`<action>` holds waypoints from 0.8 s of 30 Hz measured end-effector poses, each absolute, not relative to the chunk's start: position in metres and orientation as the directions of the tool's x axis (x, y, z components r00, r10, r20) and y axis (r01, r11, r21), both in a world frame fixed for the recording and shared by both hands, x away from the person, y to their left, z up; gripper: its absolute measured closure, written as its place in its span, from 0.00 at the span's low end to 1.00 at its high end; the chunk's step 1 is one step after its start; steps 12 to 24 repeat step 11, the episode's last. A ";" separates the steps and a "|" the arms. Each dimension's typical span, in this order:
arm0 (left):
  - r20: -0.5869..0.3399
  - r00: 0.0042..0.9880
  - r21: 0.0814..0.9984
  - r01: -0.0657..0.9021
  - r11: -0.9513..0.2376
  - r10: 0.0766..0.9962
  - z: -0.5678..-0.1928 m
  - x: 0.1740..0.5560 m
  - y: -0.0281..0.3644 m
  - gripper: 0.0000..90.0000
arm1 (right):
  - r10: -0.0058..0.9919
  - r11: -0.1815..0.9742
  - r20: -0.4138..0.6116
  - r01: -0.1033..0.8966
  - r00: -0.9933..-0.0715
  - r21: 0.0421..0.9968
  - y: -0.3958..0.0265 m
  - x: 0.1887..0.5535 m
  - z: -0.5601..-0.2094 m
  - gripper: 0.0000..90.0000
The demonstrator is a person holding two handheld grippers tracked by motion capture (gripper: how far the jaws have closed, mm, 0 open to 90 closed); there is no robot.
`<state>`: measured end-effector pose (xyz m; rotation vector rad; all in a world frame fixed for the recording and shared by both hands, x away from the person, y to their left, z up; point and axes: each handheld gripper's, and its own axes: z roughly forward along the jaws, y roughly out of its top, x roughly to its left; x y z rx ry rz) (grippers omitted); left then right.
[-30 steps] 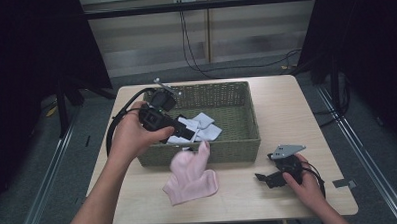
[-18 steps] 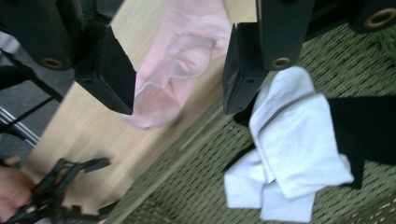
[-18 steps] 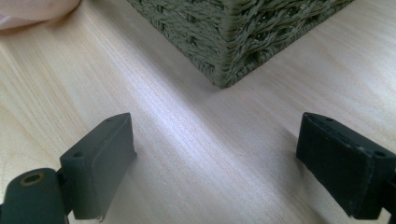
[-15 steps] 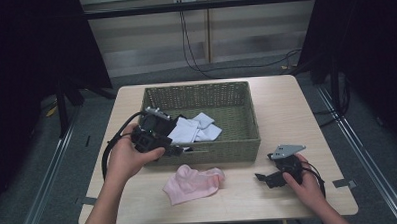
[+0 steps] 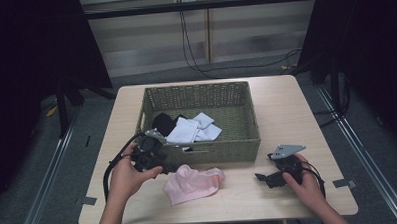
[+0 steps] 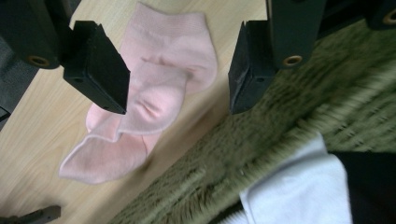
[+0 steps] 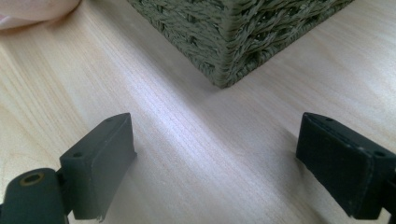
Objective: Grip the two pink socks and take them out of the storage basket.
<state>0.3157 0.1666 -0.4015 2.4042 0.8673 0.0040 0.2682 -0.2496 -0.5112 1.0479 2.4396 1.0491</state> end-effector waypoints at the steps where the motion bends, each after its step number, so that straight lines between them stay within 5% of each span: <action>1: -0.187 0.786 0.520 0.588 -0.619 0.589 -0.405 0.315 0.167 0.42 | 0.718 0.472 0.023 0.511 -0.695 0.719 -0.250 0.268 -0.511 0.12; 24: -0.206 0.781 0.522 0.597 -0.609 0.589 -0.423 0.312 0.167 0.39 | 0.718 0.471 0.023 0.511 -0.695 0.719 -0.250 0.268 -0.511 0.12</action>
